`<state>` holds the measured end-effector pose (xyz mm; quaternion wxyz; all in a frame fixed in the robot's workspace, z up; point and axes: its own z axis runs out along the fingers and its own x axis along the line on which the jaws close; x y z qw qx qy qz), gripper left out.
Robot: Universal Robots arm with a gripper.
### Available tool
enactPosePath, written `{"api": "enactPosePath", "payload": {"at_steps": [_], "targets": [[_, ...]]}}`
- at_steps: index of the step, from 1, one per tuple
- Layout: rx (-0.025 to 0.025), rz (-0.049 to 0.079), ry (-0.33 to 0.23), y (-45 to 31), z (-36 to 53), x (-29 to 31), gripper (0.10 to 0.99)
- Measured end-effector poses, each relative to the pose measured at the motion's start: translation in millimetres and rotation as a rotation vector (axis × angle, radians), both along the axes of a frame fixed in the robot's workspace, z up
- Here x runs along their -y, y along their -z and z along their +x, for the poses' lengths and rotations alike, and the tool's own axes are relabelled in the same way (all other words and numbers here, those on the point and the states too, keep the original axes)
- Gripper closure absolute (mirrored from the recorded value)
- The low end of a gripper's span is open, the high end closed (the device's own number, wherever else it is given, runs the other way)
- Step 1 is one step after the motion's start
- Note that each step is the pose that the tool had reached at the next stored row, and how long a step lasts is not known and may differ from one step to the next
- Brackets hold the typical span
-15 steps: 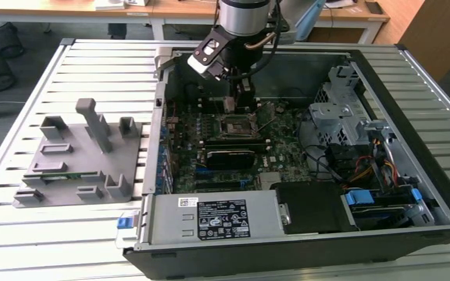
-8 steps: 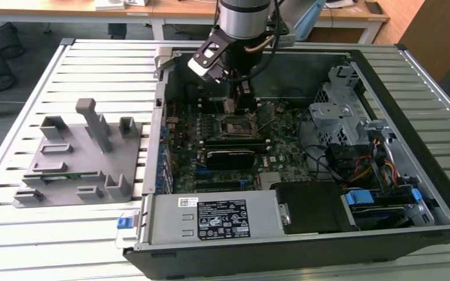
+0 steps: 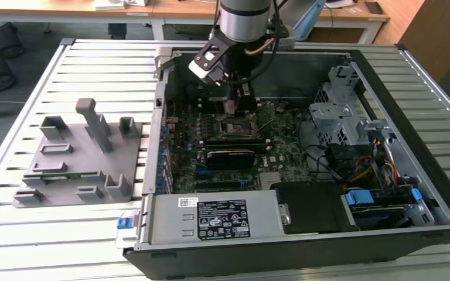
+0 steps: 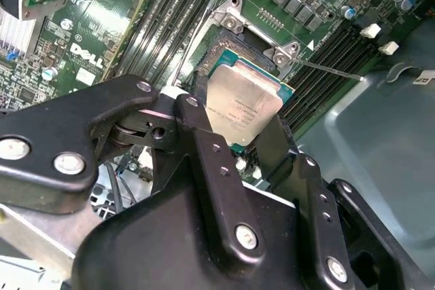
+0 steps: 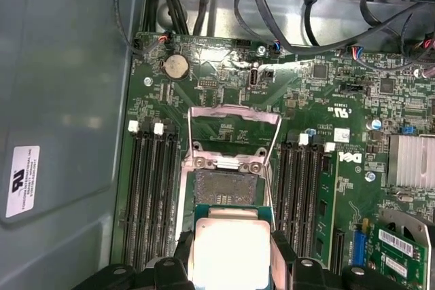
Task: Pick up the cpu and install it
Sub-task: 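Place the cpu into insertion slot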
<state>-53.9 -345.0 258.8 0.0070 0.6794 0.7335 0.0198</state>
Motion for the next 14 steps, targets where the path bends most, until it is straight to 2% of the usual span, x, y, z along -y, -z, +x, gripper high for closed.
{"api": "enactPosePath", "payload": {"at_steps": [2,5,6,10,14], "targets": [[-0.0001,-0.004,0.001,0.7,0.4,-0.3,0.557],[0.0000,-0.032,0.001,2.0,0.7,-2.8,0.557],[0.0001,-0.035,0.001,3.0,0.7,-3.3,0.557],[0.0011,-0.035,0.001,6.0,1.0,-3.4,0.557],[0.0118,-0.035,0.002,8.1,0.9,-3.4,0.557]]}}
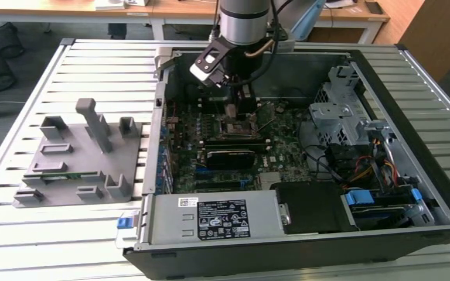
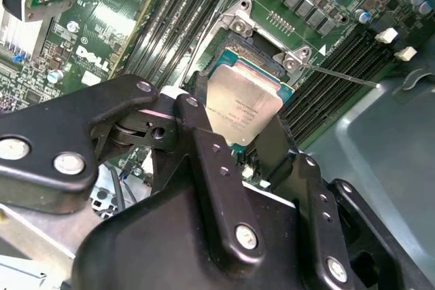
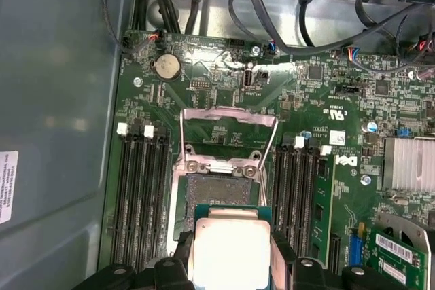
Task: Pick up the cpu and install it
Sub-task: 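Place the cpu into insertion slot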
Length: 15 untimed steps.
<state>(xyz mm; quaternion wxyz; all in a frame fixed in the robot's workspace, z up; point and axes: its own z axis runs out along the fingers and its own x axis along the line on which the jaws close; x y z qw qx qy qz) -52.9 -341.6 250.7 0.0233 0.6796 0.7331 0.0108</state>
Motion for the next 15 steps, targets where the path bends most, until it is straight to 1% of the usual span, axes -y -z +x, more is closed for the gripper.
{"api": "enactPosePath", "payload": {"at_steps": [2,4,9,15], "targets": [[0.0053,0.000,0.000,1.5,0.0,0.0,0.557],[0.0075,0.000,0.000,3.7,0.1,-0.2,0.557],[0.0077,0.000,0.000,10.7,0.0,-0.8,0.557],[0.0076,0.000,0.000,17.3,0.2,-2.2,0.557]]}}
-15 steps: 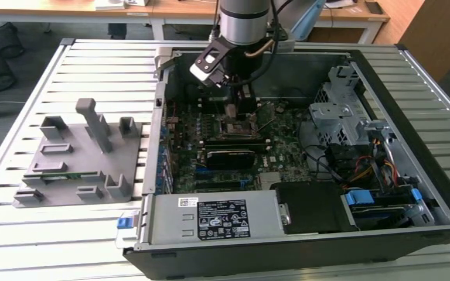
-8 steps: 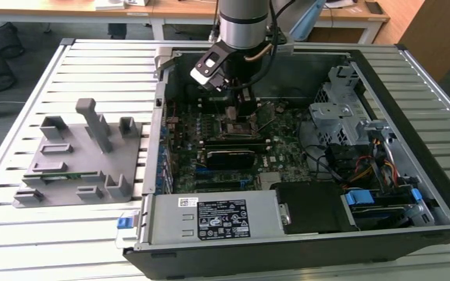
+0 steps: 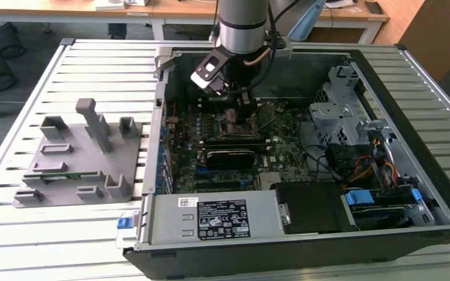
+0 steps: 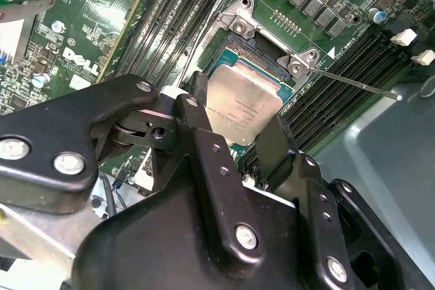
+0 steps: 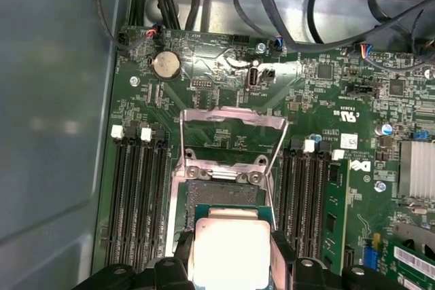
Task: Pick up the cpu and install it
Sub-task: 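Place the cpu into insertion slot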
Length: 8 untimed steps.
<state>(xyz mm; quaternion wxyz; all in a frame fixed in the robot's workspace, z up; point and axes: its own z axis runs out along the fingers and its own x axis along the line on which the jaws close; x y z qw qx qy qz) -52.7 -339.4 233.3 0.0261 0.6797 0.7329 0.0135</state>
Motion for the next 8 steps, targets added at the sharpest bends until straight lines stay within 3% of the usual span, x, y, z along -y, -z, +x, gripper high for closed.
{"api": "enactPosePath", "payload": {"at_steps": [8], "targets": [[0.0000,0.000,0.001,6.4,0.6,-2.2,0.557]]}}
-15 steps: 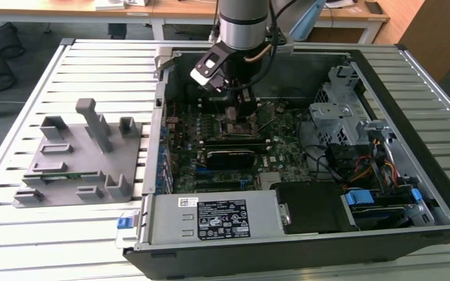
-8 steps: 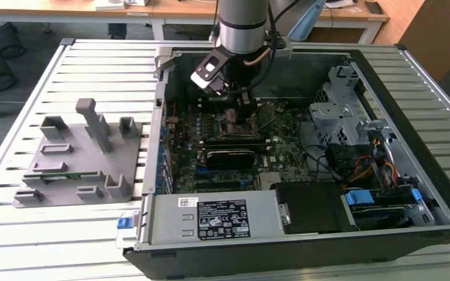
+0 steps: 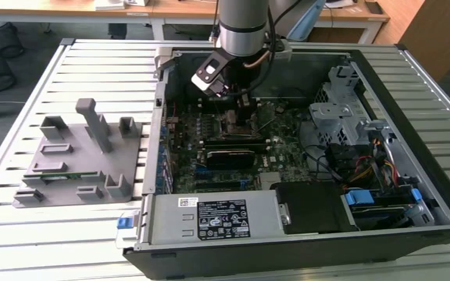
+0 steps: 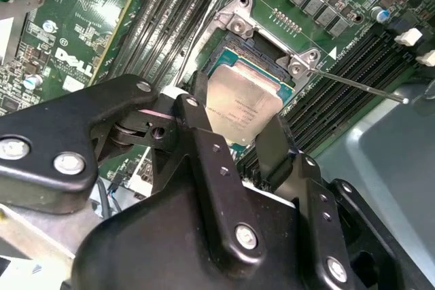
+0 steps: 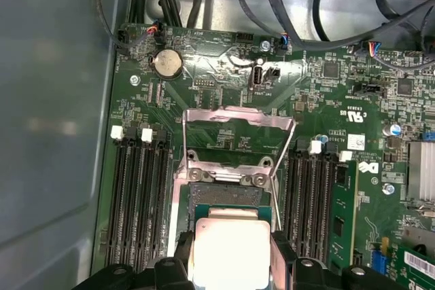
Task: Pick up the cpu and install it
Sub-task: 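Place the cpu into insertion slot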
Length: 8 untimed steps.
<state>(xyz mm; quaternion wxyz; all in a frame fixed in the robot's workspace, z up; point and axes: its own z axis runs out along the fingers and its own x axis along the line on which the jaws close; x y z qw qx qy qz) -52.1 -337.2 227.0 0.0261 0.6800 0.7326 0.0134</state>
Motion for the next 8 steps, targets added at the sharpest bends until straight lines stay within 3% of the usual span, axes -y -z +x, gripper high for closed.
{"api": "enactPosePath", "payload": {"at_steps": [8], "targets": [[0.0001,0.000,0.004,5.5,0.1,-1.8,0.557]]}}
